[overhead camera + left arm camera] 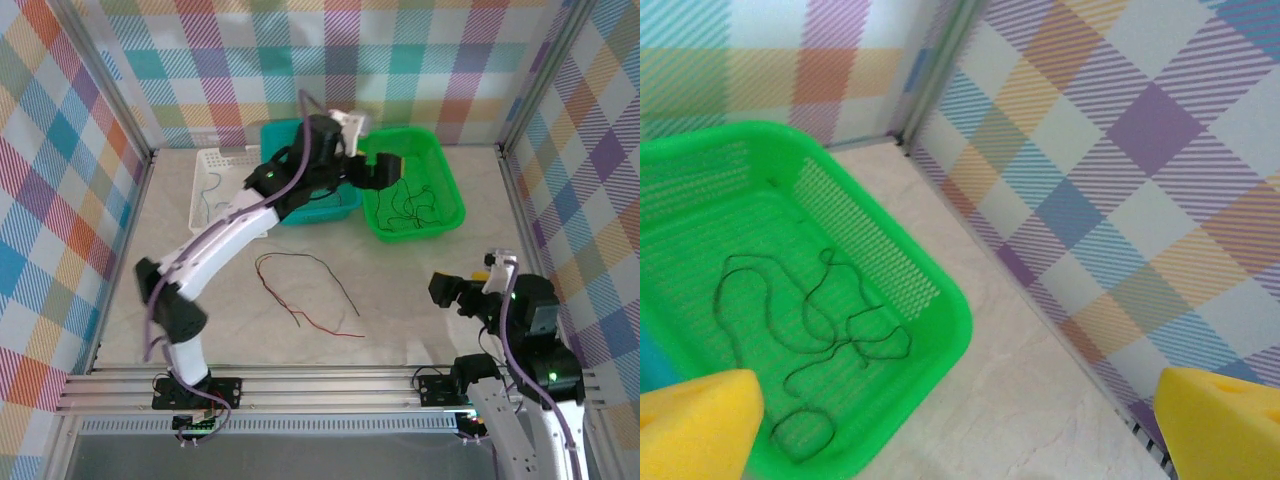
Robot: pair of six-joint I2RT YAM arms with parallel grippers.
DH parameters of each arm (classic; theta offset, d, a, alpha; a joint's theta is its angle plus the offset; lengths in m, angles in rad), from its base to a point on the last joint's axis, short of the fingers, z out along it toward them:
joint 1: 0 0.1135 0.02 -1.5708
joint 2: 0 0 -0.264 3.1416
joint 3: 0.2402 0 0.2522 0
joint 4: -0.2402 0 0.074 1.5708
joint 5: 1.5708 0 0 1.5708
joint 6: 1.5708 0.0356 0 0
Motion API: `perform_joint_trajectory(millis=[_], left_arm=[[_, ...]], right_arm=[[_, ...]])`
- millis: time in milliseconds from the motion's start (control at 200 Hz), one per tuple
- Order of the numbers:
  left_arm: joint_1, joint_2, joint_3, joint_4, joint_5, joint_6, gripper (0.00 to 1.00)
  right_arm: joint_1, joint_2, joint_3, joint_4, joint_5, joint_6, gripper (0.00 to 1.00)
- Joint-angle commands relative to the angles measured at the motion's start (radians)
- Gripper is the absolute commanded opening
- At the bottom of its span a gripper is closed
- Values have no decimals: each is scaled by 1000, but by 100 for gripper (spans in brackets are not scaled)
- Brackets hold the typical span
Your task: Untangle the cables
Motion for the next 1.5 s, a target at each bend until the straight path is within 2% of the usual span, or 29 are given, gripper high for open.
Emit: perform_joint_trajectory(millis=[0, 140, 220, 375, 580, 720, 1040, 1195, 1330, 1385, 1495], left_arm=[[4, -173, -253, 66, -131, -53, 100], [4, -393, -516, 45, -175, -78, 100], [4, -491, -640, 10, -186, -94, 100], [4, -685, -851, -53, -246, -152, 100], [4, -879, -1061, -130, -314, -247, 100], [5, -978, -1148, -178, -354, -285, 100], [7, -1086, -1256, -247, -420, -337, 100], [6, -1096, -1271, -262, -443, -351, 99], [6, -1092, -1287, -251, -445, -360, 99], [6, -1085, -1289, -247, -444, -362, 100], [7, -1082, -1294, -244, -445, -366, 99]], right_arm=[[4, 88, 38, 37, -154, -6, 100], [29, 205, 43, 42, -212, 20, 100], [93, 276, 38, 47, -169, 37, 100], [305, 424, 21, 107, 24, 80, 100], [424, 610, -35, 287, 48, 104, 100], [459, 754, -29, 355, 68, 88, 96], [557, 1051, 38, 453, 128, 56, 86], [595, 1146, 57, 503, 126, 55, 76], [639, 1221, 86, 524, 163, 42, 72], [642, 1250, 89, 539, 166, 39, 71], [642, 1297, 96, 551, 173, 37, 64]])
